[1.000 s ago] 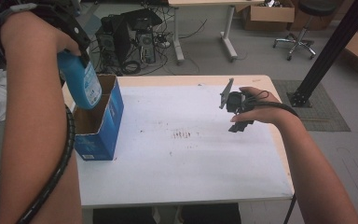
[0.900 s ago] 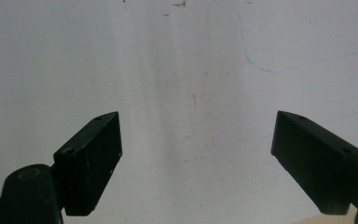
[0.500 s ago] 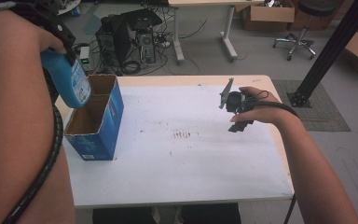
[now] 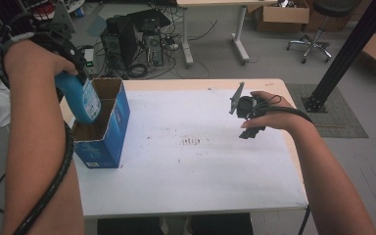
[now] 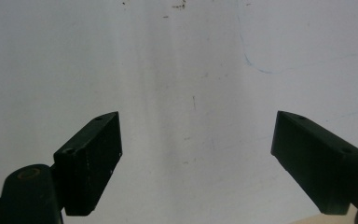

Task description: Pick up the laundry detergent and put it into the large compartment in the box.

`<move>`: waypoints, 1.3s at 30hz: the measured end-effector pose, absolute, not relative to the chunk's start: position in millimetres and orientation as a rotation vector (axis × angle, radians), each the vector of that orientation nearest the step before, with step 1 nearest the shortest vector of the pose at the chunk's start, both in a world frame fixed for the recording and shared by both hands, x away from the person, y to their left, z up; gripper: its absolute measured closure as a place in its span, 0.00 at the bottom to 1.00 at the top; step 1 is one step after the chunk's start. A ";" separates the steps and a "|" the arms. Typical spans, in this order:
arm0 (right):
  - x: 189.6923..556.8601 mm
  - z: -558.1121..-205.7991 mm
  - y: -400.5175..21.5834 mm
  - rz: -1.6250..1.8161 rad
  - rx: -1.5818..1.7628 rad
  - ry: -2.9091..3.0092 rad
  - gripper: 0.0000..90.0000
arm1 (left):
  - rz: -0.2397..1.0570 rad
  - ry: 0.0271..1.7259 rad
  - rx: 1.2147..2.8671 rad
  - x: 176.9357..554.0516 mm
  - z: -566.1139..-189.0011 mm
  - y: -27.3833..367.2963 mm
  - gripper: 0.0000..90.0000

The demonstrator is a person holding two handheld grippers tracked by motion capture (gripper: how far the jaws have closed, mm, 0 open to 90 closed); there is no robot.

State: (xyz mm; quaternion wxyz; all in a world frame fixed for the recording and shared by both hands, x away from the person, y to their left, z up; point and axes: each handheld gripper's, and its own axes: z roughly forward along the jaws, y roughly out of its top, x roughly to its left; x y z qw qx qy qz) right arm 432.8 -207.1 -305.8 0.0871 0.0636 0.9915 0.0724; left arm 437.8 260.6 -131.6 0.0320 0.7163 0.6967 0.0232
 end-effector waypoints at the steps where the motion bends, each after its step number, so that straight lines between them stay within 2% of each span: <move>1: 432.8 -305.8 -207.1 0.216 0.189 2.953 0.18 | 0.059 2.145 2.211 438.4 -136.0 261.1 0.43; 19: 435.2 -308.5 -204.6 0.228 0.178 2.953 0.18 | -0.064 2.199 2.229 444.1 -213.2 259.7 0.43; 25: 435.9 -309.3 -204.8 0.229 0.178 2.953 0.18 | -0.056 2.204 2.241 444.6 -234.7 257.6 0.43; 39: 435.5 -313.3 -205.7 0.230 0.190 2.962 0.18 | -0.127 2.197 2.266 446.4 -280.1 257.1 0.43</move>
